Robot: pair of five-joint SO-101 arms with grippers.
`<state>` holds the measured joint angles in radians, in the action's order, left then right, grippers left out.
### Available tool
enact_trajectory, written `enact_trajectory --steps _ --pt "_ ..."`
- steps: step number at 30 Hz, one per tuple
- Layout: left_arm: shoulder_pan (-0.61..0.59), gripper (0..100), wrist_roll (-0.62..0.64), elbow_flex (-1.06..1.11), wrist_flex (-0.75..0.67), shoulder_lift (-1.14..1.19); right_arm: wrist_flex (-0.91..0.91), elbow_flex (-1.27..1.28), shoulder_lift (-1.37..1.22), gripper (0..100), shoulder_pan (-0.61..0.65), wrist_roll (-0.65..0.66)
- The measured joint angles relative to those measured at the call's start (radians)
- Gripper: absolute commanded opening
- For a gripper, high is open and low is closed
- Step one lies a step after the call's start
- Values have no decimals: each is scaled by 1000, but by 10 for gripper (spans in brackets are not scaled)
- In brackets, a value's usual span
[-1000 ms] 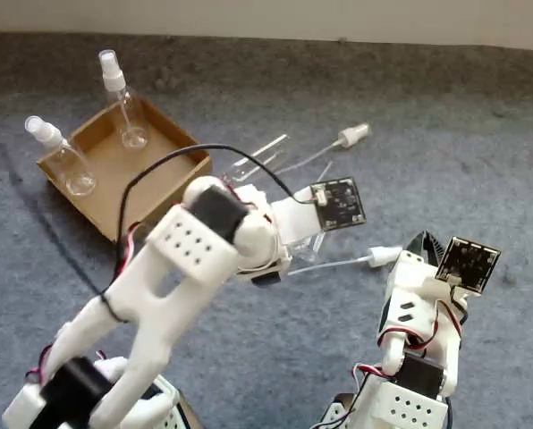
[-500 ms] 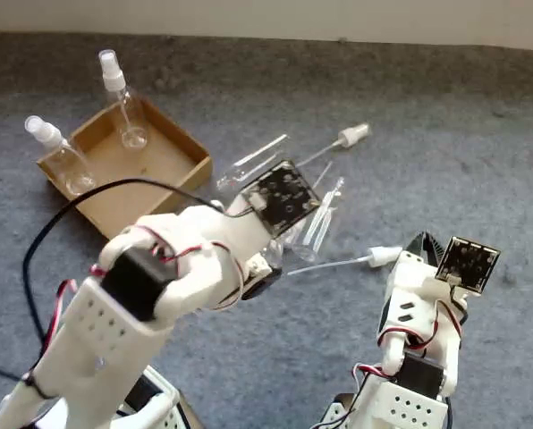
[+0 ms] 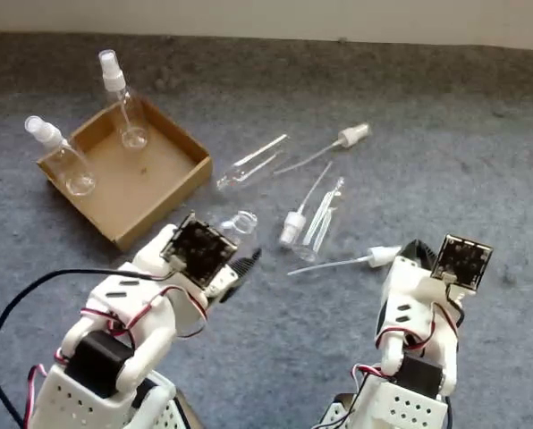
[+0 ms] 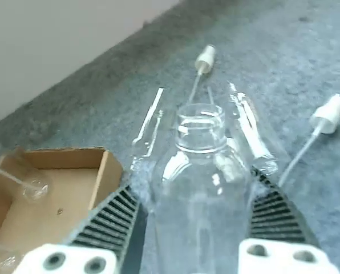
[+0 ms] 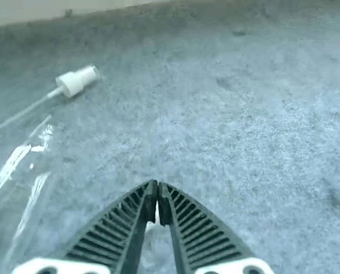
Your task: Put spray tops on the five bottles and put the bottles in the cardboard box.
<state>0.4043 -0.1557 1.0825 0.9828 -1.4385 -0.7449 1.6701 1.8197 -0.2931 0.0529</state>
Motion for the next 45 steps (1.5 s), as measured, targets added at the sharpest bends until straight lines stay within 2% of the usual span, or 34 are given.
enact_trajectory --steps 5,12,15,19,24,27,33,38,45 --pt "-124 45 0 203 -117 -175 -92 -3 0 4 64 54" --pt "-135 45 8 310 -155 -308 -222 -132 2 4 110 57" --pt "-150 46 83 373 -238 -331 -252 -196 -12 4 114 57" --pt "-184 46 167 420 -354 -334 -252 -288 -160 4 114 57" --pt "-232 46 199 434 -382 -336 -252 -446 -482 4 115 57" --pt "-236 46 264 463 -382 -336 -252 -551 -692 19 117 -2" --pt "-236 46 299 476 -382 -336 -253 -740 -1079 148 117 -126" --pt "-236 46 302 517 -382 -339 -253 -842 -1335 153 117 -233" --pt "-236 46 302 525 -382 -341 -253 -999 -1617 156 184 -500"
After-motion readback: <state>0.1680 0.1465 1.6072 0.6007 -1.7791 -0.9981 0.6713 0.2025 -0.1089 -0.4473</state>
